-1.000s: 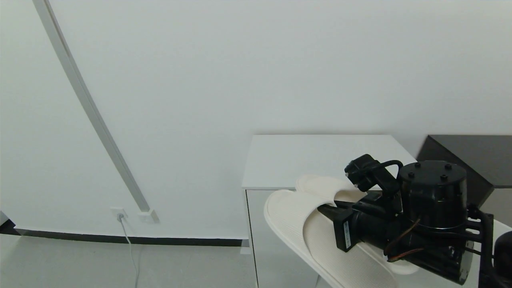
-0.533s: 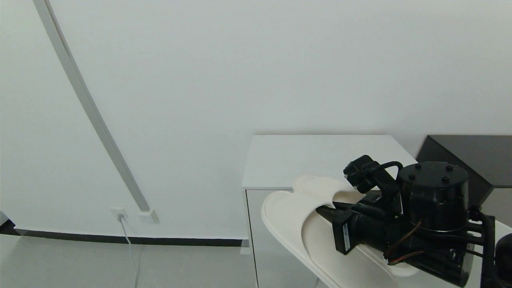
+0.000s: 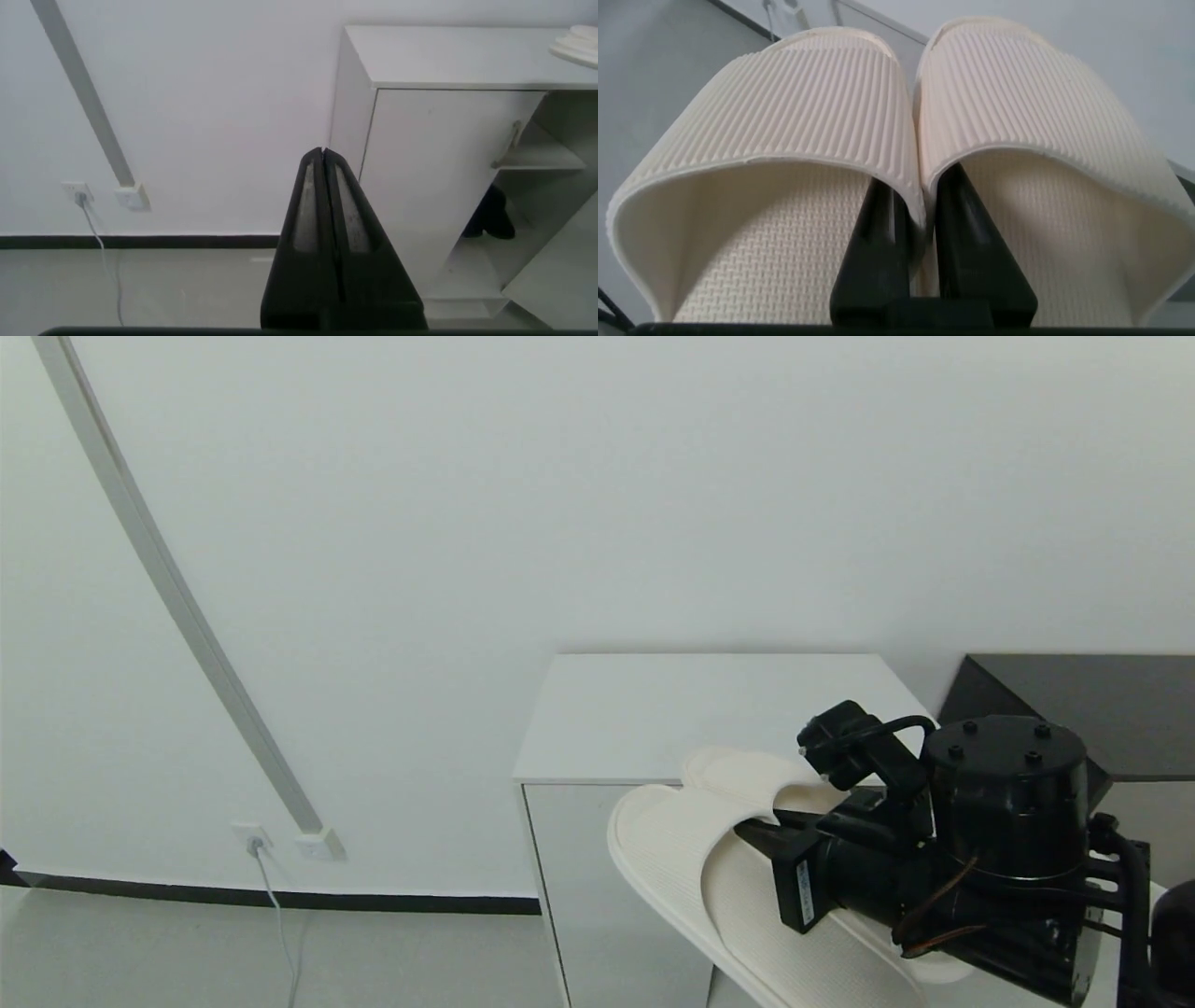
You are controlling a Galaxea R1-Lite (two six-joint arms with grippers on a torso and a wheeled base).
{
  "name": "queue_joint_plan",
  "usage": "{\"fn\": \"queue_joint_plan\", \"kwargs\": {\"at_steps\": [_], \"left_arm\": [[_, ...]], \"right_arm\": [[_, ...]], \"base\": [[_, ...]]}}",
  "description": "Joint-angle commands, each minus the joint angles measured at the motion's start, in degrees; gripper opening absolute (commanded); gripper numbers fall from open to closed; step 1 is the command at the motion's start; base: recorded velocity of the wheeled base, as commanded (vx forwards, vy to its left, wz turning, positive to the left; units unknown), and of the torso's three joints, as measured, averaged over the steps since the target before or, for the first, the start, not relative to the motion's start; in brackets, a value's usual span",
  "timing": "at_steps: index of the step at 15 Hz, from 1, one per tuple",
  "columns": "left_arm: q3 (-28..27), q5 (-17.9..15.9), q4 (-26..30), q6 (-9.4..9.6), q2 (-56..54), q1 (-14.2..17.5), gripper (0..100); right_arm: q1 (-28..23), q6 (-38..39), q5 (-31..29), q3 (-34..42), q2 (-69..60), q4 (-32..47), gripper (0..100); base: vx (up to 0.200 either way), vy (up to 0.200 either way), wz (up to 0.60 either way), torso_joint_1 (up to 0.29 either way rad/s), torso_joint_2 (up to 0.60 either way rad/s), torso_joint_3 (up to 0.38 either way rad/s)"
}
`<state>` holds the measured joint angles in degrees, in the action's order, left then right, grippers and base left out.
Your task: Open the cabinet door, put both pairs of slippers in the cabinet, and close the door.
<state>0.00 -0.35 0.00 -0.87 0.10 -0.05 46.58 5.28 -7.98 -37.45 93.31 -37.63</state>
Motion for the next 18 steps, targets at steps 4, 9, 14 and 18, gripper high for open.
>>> {"fn": "queue_joint_plan", "kwargs": {"at_steps": [4, 9, 14, 18], "left_arm": [[0.0, 0.0, 0.0, -0.01, 0.0, 0.0, 0], [0.0, -0.1, 0.0, -0.01, 0.0, 0.0, 0], [0.0, -0.1, 0.0, 0.16, 0.0, 0.0, 0], [0.0, -0.1, 0.0, 0.16, 0.0, 0.0, 0]], "right_arm": [[0.0, 0.0, 0.0, 0.0, 0.4, -0.1, 0], [0.0, 0.0, 0.0, 0.0, 0.4, -0.1, 0], [0.2, 0.0, 0.1, -0.1, 0.4, -0.1, 0], [0.4, 0.3, 0.0, 0.1, 0.5, 0.0, 0]], "base": [[0.0, -0.2, 0.0, 0.002, 0.0, 0.006], [0.0, -0.2, 0.0, 0.002, 0.01, 0.004], [0.0, -0.08, 0.0, 0.003, 0.0, 0.0], [0.0, 0.0, 0.0, 0.0, 0.0, 0.0]]}}
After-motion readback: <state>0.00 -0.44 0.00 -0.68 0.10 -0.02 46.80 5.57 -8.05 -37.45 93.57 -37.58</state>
